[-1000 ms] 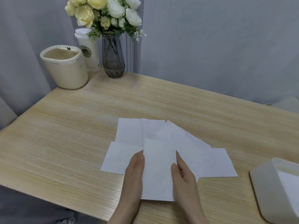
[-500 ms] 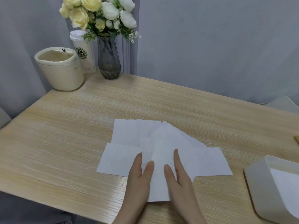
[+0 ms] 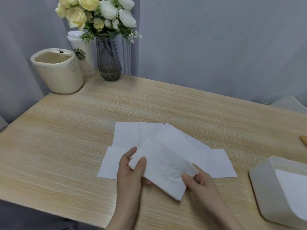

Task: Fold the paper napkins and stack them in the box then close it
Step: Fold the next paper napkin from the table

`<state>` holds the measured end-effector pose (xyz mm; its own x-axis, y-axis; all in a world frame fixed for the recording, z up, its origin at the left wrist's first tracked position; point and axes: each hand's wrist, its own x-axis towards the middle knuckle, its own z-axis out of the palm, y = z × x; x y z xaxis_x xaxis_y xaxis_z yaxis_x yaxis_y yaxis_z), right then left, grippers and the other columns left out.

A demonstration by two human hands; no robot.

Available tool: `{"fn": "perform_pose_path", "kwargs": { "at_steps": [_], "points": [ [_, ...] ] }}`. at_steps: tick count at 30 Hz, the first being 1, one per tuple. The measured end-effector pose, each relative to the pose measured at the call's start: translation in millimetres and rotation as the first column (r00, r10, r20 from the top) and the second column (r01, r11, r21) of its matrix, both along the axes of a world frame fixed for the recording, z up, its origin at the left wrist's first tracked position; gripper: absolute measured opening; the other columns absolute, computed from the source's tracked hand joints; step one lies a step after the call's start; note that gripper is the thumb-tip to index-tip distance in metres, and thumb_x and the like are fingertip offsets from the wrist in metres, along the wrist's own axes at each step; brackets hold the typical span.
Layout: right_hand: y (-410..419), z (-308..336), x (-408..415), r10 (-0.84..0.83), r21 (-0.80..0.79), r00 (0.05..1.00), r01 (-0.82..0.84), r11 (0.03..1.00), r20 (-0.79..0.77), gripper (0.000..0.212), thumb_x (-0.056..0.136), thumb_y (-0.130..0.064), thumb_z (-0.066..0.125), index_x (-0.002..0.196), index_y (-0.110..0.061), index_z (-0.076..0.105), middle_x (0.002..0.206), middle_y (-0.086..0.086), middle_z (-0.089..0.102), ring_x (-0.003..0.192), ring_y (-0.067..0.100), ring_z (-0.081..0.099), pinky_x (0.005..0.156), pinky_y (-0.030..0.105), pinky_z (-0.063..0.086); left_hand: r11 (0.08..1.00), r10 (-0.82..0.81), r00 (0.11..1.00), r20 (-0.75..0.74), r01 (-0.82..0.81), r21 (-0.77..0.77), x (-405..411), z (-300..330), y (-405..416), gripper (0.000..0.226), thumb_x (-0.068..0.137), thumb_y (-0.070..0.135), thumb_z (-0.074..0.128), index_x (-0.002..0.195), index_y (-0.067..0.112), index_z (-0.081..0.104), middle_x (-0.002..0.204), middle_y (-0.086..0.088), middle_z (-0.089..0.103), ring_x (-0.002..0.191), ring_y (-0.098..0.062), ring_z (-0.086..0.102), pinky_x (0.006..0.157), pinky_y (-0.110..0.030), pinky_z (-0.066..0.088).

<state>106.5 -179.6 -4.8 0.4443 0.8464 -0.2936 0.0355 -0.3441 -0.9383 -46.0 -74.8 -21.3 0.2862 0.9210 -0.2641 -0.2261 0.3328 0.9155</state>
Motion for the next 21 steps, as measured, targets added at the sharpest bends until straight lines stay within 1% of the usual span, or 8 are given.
{"fn": "perform_pose_path", "kwargs": {
  "at_steps": [3, 5, 8, 11, 15, 18, 19, 21],
  "points": [
    [-3, 3, 16, -0.010, 0.006, 0.999, 0.010, 1.000, -0.040, 0.021, 0.094, -0.002, 0.051, 0.108, -0.010, 0.065, 0.095, 0.001, 0.075, 0.092, 0.016, 0.070, 0.078, 0.022, 0.052, 0.993, -0.119, 0.993, -0.024, 0.118, -0.017, -5, 1, 7, 0.037, 0.092, 0.002, 0.060, 0.120, 0.027, 0.059, 0.096, 0.004, 0.074, 0.071, -0.020, 0.069, 0.043, -0.033, 0.052],
    [-2, 5, 18, -0.094, 0.059, 0.992, 0.100, 0.993, -0.090, 0.022, 0.094, -0.002, 0.052, 0.113, -0.009, 0.061, 0.081, -0.002, 0.074, 0.075, 0.011, 0.070, 0.065, 0.018, 0.051, 0.990, -0.139, 0.990, -0.017, 0.138, -0.026, -3, 1, 5, 0.041, 0.093, -0.004, 0.055, 0.120, 0.026, 0.059, 0.100, 0.000, 0.074, 0.075, -0.021, 0.069, 0.040, -0.031, 0.051],
    [-2, 4, 10, -0.143, 0.076, 0.990, 0.144, 0.987, -0.009, 0.038, 0.095, -0.007, 0.052, 0.128, -0.027, 0.049, 0.061, -0.011, 0.066, 0.051, -0.001, 0.058, 0.054, 0.009, 0.045, 0.996, -0.082, 0.997, 0.015, 0.083, -0.044, 4, -1, -2, 0.045, 0.095, -0.006, 0.050, 0.119, 0.031, 0.056, 0.110, 0.000, 0.073, 0.081, -0.023, 0.071, 0.042, -0.032, 0.053],
    [-5, -3, -5, -0.088, 0.022, 0.990, 0.086, 0.996, 0.107, 0.057, 0.098, -0.016, 0.048, 0.140, -0.045, 0.024, 0.059, 0.005, 0.067, 0.058, -0.007, 0.061, 0.063, 0.000, 0.039, 0.993, -0.109, 0.993, 0.036, 0.111, -0.041, 12, -4, -8, 0.046, 0.098, -0.004, 0.045, 0.128, 0.029, 0.053, 0.122, -0.001, 0.068, 0.074, -0.028, 0.071, 0.045, -0.032, 0.054],
    [-10, -2, -6, -0.163, 0.041, 0.972, 0.159, 0.987, 0.171, 0.064, 0.100, -0.016, 0.044, 0.143, -0.050, 0.013, 0.054, -0.002, 0.062, 0.066, 0.012, 0.063, 0.065, 0.000, 0.039, 0.987, -0.163, 0.986, -0.024, 0.163, -0.015, 17, -5, -13, 0.054, 0.101, 0.000, 0.040, 0.143, 0.032, 0.043, 0.131, 0.002, 0.063, 0.054, -0.030, 0.062, 0.056, -0.037, 0.054],
    [-12, 9, 1, -0.201, 0.151, 0.965, 0.177, 0.973, 0.166, 0.059, 0.098, -0.007, 0.046, 0.136, -0.051, 0.035, 0.077, -0.014, 0.068, 0.055, 0.018, 0.054, 0.062, 0.013, 0.048, 0.987, -0.154, 0.987, -0.043, 0.155, 0.027, 20, 1, -14, 0.062, 0.100, -0.001, 0.041, 0.132, 0.052, 0.040, 0.126, 0.005, 0.063, 0.050, -0.028, 0.059, 0.057, -0.036, 0.054],
    [-12, 12, 4, -0.196, 0.172, 0.966, 0.167, 0.971, 0.168, 0.054, 0.097, -0.003, 0.047, 0.129, -0.046, 0.049, 0.086, -0.010, 0.068, 0.054, 0.016, 0.051, 0.061, 0.017, 0.049, 0.986, -0.155, 0.987, -0.049, 0.158, 0.047, 21, 3, -14, 0.064, 0.100, -0.001, 0.043, 0.128, 0.056, 0.043, 0.124, 0.005, 0.063, 0.049, -0.028, 0.058, 0.055, -0.034, 0.054],
    [-14, 16, 9, -0.174, 0.182, 0.967, 0.141, 0.973, 0.183, 0.042, 0.094, 0.001, 0.051, 0.114, -0.034, 0.066, 0.091, 0.004, 0.063, 0.060, 0.011, 0.053, 0.064, 0.014, 0.045, 0.983, -0.158, 0.986, -0.060, 0.163, 0.081, 24, 6, -15, 0.063, 0.098, -0.001, 0.048, 0.125, 0.055, 0.050, 0.125, 0.011, 0.061, 0.048, -0.026, 0.058, 0.056, -0.031, 0.054]
  ]
}}
